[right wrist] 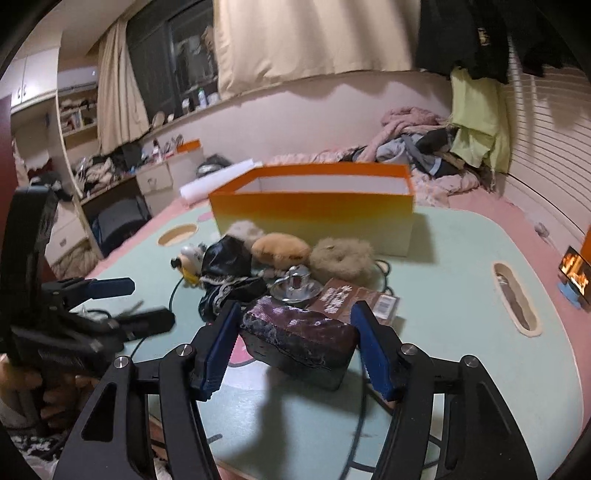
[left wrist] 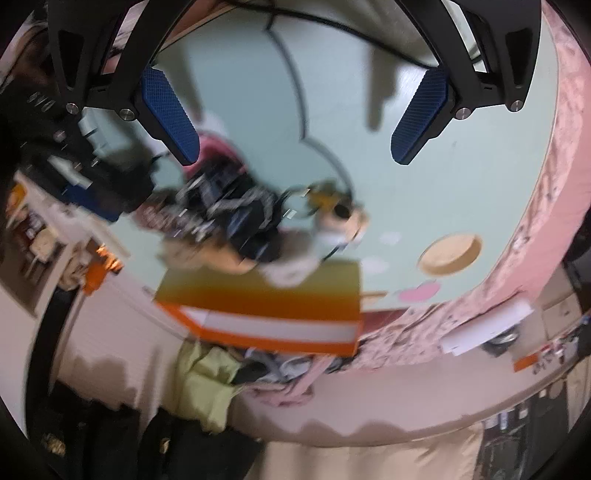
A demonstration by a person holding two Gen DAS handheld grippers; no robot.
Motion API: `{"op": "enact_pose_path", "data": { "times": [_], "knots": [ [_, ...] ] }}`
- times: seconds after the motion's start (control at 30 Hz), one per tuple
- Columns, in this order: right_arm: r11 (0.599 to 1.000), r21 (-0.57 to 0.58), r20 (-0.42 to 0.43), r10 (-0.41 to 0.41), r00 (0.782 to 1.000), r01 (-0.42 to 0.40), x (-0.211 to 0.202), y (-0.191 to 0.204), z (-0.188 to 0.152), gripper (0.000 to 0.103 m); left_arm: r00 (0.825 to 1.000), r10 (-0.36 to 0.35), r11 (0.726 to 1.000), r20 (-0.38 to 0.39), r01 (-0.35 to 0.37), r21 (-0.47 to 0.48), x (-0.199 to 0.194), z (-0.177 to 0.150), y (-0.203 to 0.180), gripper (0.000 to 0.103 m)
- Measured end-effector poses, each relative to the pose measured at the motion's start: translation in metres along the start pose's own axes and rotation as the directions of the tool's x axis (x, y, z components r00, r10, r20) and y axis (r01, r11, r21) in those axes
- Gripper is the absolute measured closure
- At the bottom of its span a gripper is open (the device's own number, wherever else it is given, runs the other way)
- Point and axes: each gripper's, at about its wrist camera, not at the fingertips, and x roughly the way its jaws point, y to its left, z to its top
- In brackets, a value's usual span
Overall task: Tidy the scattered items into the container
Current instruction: 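Grasp and lift the black pouch with the right gripper while the left gripper grasps the black satin cloth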
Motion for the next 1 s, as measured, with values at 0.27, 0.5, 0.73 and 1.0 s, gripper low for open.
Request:
{"op": "enact_pose_path", "data": {
  "times": [0.27, 0.5, 0.73, 1.0],
  "knots": [
    [1.0, 0.028, 0.017, -0.004, 1.0, 0.004, -0.002, -0.006, 0.0, 0.041, 1.0, -0.015, 0.996, -0.018, 0.017, 0.087, 0.03, 0.034, -0.032, 0.029],
    [0.998, 0.057, 0.015, -0.002, 1.0, 0.001, -0.001, -0.01, 0.0, 0.041, 0.997, -0.057, 0.99, -0.047, 0.063, 0.126, 0.045, 0.028, -0.041, 0.068],
    [0.998, 0.06, 0.027, -0.011, 1.0, 0.009, -0.005, -0.009, 0.0, 0.041, 0.995, -0.104, 0.994, 0.0, 0.104, 0.045, 0.012, 0.019, -0.015, 0.072],
    [0.998, 0.059, 0.051, -0.017, 0.999, 0.014, -0.009, -0.011, 0.008, 0.041, 0.989, -0.087, 0.996, 0.115, 0.09, -0.017, -0.032, 0.037, 0.02, 0.072]
  ]
}}
